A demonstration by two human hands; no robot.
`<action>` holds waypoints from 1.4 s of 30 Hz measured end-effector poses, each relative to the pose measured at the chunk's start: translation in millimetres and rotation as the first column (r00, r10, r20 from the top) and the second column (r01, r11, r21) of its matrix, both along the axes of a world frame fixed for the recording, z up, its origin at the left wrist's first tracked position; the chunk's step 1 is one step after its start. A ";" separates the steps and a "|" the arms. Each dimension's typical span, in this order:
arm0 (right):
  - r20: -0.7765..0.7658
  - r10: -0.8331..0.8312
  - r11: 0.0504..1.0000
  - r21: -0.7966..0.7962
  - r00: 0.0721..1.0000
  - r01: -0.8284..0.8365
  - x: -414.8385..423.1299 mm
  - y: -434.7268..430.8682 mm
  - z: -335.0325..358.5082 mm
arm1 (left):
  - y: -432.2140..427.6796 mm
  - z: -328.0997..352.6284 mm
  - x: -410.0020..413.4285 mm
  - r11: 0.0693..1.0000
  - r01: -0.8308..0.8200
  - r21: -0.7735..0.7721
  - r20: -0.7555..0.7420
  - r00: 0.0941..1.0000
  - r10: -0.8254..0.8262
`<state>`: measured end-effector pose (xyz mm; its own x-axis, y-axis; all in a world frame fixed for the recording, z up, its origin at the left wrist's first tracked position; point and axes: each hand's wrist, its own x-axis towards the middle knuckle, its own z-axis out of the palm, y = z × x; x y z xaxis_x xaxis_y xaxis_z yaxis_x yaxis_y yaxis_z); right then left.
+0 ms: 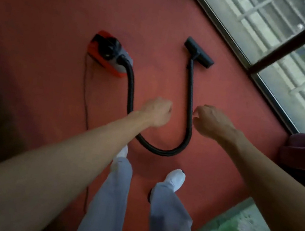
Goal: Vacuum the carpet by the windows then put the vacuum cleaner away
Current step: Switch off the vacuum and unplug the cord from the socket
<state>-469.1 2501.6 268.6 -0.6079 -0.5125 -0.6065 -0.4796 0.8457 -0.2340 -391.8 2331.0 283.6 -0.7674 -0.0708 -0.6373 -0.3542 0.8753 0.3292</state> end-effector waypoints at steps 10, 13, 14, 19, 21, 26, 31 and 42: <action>-0.181 0.186 0.940 -0.253 0.966 -0.228 53.7 -62.0 243.5 | -81.1 272.8 112.2 0.923 -0.385 0.014 -0.303 0.878 0.371; -0.219 0.217 0.922 -0.275 0.951 -0.273 77.3 -85.4 274.7 | -100.3 310.8 153.6 0.901 -0.433 -0.009 -0.350 0.846 0.403; -0.224 0.224 0.922 -0.268 0.948 -0.281 85.7 -94.6 283.4 | -106.8 319.3 166.9 0.899 -0.437 -0.022 -0.351 0.845 0.402; -0.262 0.251 0.917 -0.243 0.932 -0.316 125.2 -148.5 318.1 | -144.6 341.5 224.6 0.903 -0.427 -0.049 -0.331 0.860 0.388; -0.272 0.255 0.914 -0.246 0.928 -0.323 140.2 -172.0 329.2 | -163.8 348.0 244.8 0.903 -0.426 -0.052 -0.339 0.858 0.385; -0.279 0.262 0.899 -0.277 0.924 -0.339 181.4 -229.6 354.8 | -216.4 361.8 294.1 0.889 -0.455 -0.049 -0.395 0.826 0.401; -0.275 0.256 0.902 -0.277 0.927 -0.331 214.0 -272.8 367.6 | -266.5 368.7 320.4 0.884 -0.464 -0.062 -0.414 0.818 0.400; -0.217 0.270 0.923 -0.218 0.938 -0.316 184.7 -380.6 344.1 | -351.4 349.2 264.0 0.903 -0.430 -0.007 -0.421 0.820 0.387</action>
<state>-284.4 2121.0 612.7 -0.4942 -0.8027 -0.3337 -0.7503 0.5877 -0.3027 -127.8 1979.6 632.8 -0.8396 -0.4800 -0.2545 -0.5424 0.7146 0.4416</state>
